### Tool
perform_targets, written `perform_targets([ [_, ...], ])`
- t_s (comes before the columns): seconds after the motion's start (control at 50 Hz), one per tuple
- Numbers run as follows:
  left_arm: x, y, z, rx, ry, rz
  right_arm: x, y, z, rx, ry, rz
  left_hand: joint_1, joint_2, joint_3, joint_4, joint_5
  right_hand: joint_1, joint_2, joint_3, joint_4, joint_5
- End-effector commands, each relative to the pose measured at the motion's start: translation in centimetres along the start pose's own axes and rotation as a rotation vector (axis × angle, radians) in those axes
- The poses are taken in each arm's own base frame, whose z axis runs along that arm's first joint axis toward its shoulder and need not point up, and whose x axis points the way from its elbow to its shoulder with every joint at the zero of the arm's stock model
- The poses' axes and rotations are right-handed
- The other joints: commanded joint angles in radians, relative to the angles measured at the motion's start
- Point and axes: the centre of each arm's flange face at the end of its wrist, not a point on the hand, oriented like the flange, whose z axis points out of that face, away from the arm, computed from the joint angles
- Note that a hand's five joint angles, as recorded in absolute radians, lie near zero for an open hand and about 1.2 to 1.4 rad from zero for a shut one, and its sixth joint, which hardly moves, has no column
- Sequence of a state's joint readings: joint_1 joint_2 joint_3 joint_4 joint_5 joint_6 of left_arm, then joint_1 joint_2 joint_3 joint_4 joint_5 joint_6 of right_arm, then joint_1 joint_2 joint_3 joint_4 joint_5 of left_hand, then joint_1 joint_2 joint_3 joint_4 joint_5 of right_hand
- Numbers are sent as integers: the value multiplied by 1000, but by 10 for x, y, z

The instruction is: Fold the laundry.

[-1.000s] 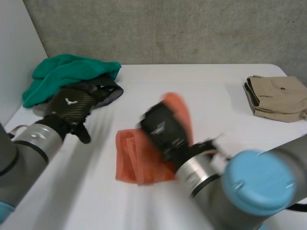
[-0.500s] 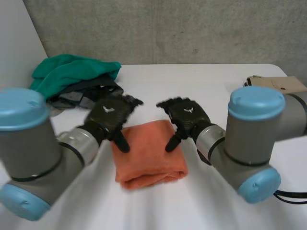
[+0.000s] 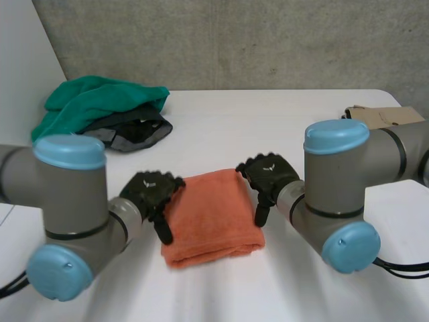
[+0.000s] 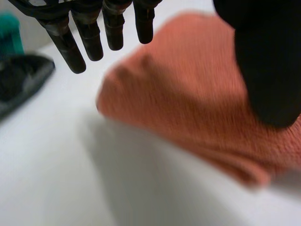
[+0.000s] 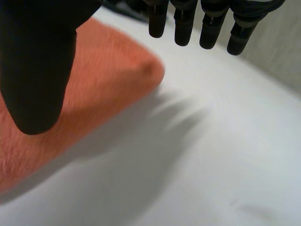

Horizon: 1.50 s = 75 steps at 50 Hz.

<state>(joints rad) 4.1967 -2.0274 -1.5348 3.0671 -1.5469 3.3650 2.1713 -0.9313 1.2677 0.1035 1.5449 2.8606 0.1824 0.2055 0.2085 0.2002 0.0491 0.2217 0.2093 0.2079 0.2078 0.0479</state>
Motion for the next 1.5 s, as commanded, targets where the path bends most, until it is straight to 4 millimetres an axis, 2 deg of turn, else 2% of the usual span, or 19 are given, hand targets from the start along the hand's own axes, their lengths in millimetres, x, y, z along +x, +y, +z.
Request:
perform_targets([
  [0.02, -12, -55, -31, 217, 47, -22, -29, -20, -41, 179, 66, -186, -8, -31, -34, -26, -49, -33, -20, -19, -19, -33],
  [0.04, -15, -67, -39, 272, 67, -23, -40, -17, -52, 202, 57, -212, -8, -31, -34, -26, -49, -27, -14, -13, -13, -27],
  [0.12, -15, -91, -55, 366, 185, -21, -64, -1, -72, 240, 0, -247, -8, -31, -34, -26, -49, 3, 15, 17, 17, 2],
  [0.2, -12, -99, -69, 359, 365, -43, -84, 24, -83, 241, -49, -262, -8, -31, -34, -26, -49, 64, 77, 78, 78, 64],
  [0.26, -4, -101, -81, 325, 518, -55, -93, 36, -84, 250, -63, -266, -8, -31, -34, -26, -49, 91, 103, 105, 105, 90],
  [0.34, 9, -98, -96, 277, 673, -71, -101, 50, -76, 271, -58, -268, -8, -31, -34, -26, -49, 144, 156, 157, 157, 143],
  [0.42, 18, -94, -102, 268, 727, -47, -105, 61, -65, 276, -50, -280, -8, -31, -34, -26, -49, 155, 168, 169, 169, 155],
  [0.66, 31, -84, -103, 266, 689, 33, -104, 68, -29, 338, 15, -350, -8, -31, -34, -26, -49, 270, 282, 283, 284, 269],
  [0.94, 28, -87, -101, 296, 666, 34, -104, 60, -14, 375, 30, -338, -8, -31, -34, -26, -49, 370, 382, 383, 384, 369],
  [1.18, 22, -90, -102, 309, 649, 13, -100, 43, 2, 422, 54, -324, -8, -31, -34, -26, -49, 502, 514, 516, 516, 501],
  [1.26, 20, -91, -102, 314, 642, 11, -99, 38, 9, 436, 55, -321, -8, -31, -34, -26, -49, 736, 748, 750, 750, 735],
  [1.28, 19, -92, -102, 316, 638, 10, -98, 36, 11, 443, 55, -317, -8, -31, -34, -26, -49, 943, 955, 957, 957, 942],
  [1.32, 18, -92, -103, 319, 635, 10, -96, 32, 14, 455, 59, -310, -8, -31, -34, -26, -49, 1174, 1186, 1187, 1188, 1173],
  [1.4, 15, -95, -103, 328, 624, 11, -83, 18, 23, 493, 91, -279, -8, -31, -34, -26, -49, 1175, 1187, 1188, 1188, 1174],
  [1.48, 10, -104, -105, 364, 607, 24, -61, -9, 31, 550, 146, -233, -8, -31, -34, -26, -49, 1175, 1187, 1188, 1188, 1174],
  [1.5, 9, -106, -106, 373, 603, 27, -49, -21, 33, 573, 170, -219, -8, -31, -34, -26, -49, 1175, 1187, 1188, 1188, 1174],
])
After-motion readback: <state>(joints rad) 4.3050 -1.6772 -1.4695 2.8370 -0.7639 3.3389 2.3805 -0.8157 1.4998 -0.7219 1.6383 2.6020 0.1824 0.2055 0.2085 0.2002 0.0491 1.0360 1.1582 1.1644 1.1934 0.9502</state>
